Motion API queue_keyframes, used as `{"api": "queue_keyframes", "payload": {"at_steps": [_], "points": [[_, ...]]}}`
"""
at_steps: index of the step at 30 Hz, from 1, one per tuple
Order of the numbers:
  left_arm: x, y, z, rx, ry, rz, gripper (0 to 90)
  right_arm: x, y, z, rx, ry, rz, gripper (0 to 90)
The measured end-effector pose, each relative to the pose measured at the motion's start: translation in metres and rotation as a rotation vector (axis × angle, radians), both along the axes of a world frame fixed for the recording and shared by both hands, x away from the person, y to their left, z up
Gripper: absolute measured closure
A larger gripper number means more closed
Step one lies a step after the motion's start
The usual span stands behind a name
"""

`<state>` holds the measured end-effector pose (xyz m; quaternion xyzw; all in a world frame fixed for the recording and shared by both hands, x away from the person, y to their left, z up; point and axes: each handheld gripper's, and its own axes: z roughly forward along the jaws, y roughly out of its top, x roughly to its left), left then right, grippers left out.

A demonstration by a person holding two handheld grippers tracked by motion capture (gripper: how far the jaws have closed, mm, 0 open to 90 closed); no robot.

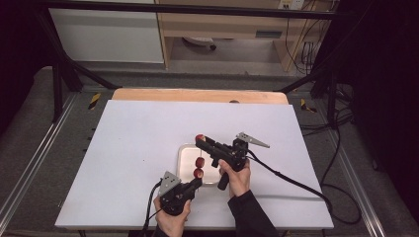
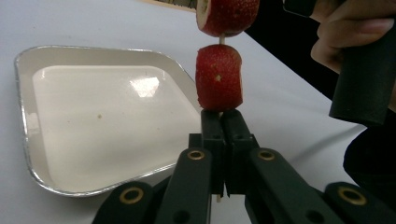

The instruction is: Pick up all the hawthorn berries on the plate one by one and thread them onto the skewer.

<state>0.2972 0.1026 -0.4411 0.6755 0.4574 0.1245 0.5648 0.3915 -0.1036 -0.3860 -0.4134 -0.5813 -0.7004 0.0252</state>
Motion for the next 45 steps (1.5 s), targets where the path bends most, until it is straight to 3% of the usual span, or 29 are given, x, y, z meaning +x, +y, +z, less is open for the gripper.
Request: {"api": "queue_keyframes", "payload": {"at_steps": [17, 29, 35, 37, 40, 45], "points": [[0.000, 0.004, 0.000, -0.003, -0.013, 0.014, 88.8, -0.001, -0.004, 0.006, -0.002, 0.020, 0.015, 60.1], [-0.003, -0.004, 0.000, 0.000, -0.024, -0.004, 88.8, -0.004, -0.001, 0.003, 0.024, -0.001, 0.012, 60.3], [-0.005, -0.002, -0.001, 0.018, -0.032, -0.019, 88.8, 0.000, -0.007, 0.013, 0.071, 0.006, -0.005, 60.3], [-0.006, -0.001, 0.000, 0.025, -0.053, -0.023, 88.8, 0.000, -0.010, 0.017, 0.089, 0.017, -0.002, 60.3], [-0.006, -0.001, 0.002, 0.044, -0.065, -0.036, 88.8, 0.001, -0.014, 0.022, 0.099, 0.023, -0.002, 60.3], [-0.002, 0.004, 0.006, 0.038, -0.070, -0.025, 88.8, 0.001, -0.014, 0.023, 0.109, 0.042, 0.006, 60.3]]}}
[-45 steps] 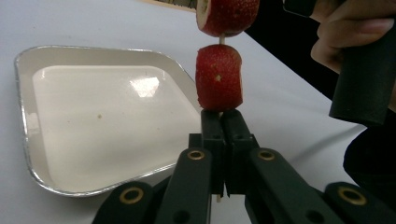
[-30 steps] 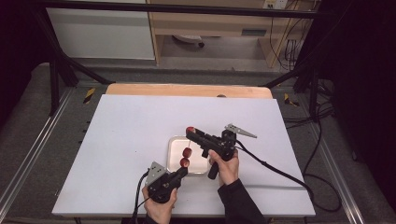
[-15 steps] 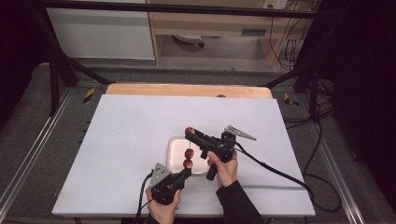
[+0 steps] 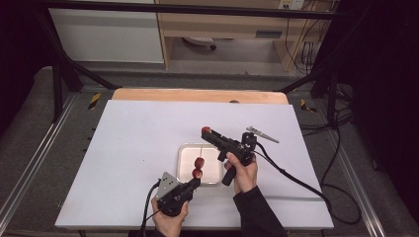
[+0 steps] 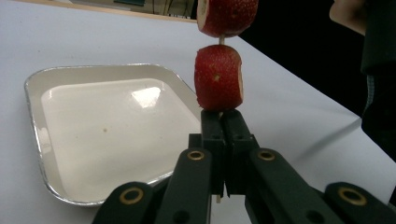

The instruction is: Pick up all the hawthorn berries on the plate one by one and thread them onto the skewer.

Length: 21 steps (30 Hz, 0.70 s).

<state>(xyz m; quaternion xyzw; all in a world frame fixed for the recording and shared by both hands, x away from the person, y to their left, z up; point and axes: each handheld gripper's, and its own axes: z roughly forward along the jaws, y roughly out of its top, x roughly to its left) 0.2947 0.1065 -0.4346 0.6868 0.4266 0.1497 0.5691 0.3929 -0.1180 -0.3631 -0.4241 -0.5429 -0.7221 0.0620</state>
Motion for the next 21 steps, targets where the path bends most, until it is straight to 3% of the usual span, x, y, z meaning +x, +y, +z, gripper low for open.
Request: {"api": "queue_keyframes", "payload": {"at_steps": [6, 11, 21], "points": [[0.002, -0.004, 0.007, 0.014, -0.001, -0.014, 88.8, 0.001, 0.002, -0.002, 0.007, 0.006, 0.000, 60.2], [0.002, -0.013, 0.008, -0.015, 0.022, -0.033, 88.7, 0.000, 0.004, -0.006, 0.005, -0.004, -0.003, 60.2], [0.004, -0.012, 0.006, -0.055, 0.058, 0.005, 88.8, -0.001, 0.006, -0.008, -0.001, -0.013, -0.002, 60.2]]}}
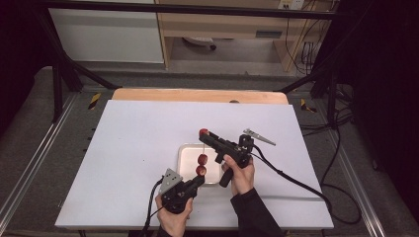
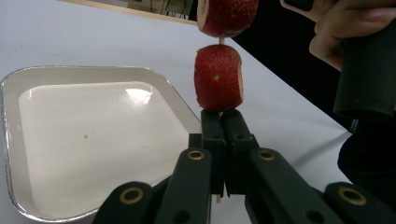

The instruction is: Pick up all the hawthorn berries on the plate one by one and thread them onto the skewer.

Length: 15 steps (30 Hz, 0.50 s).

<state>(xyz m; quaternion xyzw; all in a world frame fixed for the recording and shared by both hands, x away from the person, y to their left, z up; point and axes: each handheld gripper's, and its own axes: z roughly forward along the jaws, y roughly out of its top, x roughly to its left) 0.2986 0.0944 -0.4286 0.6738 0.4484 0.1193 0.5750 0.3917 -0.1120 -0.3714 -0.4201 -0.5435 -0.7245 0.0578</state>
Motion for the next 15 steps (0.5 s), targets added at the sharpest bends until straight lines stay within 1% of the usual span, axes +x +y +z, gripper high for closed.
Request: {"api": "queue_keyframes", "payload": {"at_steps": [3, 8, 15], "points": [[-0.0002, -0.0002, -0.0003, 0.001, -0.001, 0.004, 88.8, -0.0003, 0.0003, -0.0003, 0.001, 0.000, 0.000, 60.2], [-0.0010, -0.0020, -0.0003, -0.001, -0.008, -0.004, 88.8, -0.0001, 0.0003, -0.0006, -0.002, -0.006, -0.002, 60.2], [-0.0012, -0.0020, -0.0007, -0.004, -0.007, -0.004, 88.8, -0.0001, 0.0013, -0.0019, -0.005, -0.007, -0.001, 60.3]]}}
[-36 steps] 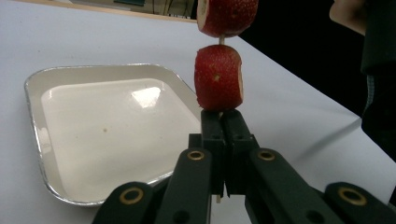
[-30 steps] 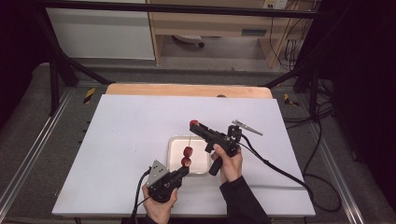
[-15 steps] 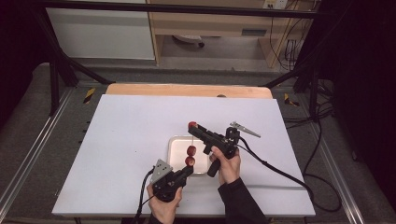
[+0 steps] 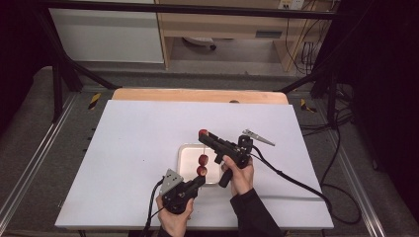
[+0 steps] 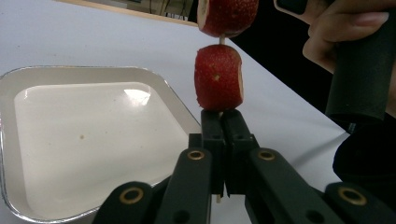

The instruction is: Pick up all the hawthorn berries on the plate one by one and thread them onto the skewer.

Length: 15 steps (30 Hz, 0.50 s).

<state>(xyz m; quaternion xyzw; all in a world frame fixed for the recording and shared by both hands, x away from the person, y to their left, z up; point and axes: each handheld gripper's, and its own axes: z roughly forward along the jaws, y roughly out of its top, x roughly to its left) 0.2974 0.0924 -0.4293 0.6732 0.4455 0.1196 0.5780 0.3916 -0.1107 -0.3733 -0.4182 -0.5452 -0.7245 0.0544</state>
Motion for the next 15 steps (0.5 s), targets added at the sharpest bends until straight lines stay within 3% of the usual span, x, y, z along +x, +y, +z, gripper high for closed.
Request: {"api": "queue_keyframes", "payload": {"at_steps": [15], "points": [[-0.0004, 0.0030, -0.0007, -0.004, -0.002, 0.008, 88.8, 0.0002, -0.0007, 0.0008, -0.002, -0.004, -0.002, 60.2]]}}
